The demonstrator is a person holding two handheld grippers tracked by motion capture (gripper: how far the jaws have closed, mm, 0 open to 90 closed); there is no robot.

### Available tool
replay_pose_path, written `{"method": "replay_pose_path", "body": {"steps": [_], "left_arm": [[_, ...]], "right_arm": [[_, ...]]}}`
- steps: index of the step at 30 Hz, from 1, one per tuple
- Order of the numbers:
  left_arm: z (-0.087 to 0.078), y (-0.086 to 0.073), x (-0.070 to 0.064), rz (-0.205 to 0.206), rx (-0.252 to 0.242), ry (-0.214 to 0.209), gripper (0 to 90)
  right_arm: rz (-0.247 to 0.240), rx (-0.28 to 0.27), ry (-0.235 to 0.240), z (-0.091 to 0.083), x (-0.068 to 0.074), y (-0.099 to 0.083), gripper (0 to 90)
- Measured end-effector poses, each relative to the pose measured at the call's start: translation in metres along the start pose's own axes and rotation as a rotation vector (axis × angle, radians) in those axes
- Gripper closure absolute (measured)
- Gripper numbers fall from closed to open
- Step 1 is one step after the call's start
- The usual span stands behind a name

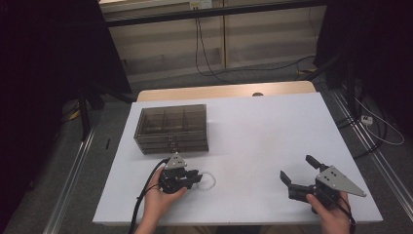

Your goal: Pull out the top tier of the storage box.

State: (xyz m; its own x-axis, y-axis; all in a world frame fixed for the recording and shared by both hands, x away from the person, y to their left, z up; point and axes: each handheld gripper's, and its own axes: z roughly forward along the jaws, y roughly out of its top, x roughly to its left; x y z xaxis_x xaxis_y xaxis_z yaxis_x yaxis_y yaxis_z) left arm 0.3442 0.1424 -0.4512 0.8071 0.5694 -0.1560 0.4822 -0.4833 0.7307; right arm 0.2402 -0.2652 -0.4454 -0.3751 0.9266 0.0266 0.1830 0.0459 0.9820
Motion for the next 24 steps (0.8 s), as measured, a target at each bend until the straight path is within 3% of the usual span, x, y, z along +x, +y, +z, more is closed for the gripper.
{"method": "replay_pose_path", "body": {"steps": [3, 7, 14, 17, 24], "left_arm": [[0.0016, -0.0002, -0.0003, -0.003, 0.009, -0.007, 76.3], [0.004, -0.001, 0.0005, 0.006, 0.037, 0.022, 80.5], [0.0053, -0.0001, 0.0009, 0.001, 0.045, 0.023, 80.6], [0.0073, 0.0047, 0.0033, -0.047, 0.079, 0.016, 83.6], [0.0082, 0.0072, 0.0048, -0.075, 0.1, 0.007, 85.6]], "right_arm": [[-0.001, -0.001, 0.002, 0.0, 0.0002, 0.0, 1.2], [-0.002, 0.0, 0.002, -0.0003, 0.0, 0.0, 1.3], [-0.001, -0.001, 0.004, 0.0005, 0.0002, -0.0001, 1.2], [0.001, -0.002, 0.004, 0.0008, 0.0007, 0.0, 1.2], [-0.001, 0.002, 0.013, 0.0034, 0.0028, 0.0003, 1.2]]}}
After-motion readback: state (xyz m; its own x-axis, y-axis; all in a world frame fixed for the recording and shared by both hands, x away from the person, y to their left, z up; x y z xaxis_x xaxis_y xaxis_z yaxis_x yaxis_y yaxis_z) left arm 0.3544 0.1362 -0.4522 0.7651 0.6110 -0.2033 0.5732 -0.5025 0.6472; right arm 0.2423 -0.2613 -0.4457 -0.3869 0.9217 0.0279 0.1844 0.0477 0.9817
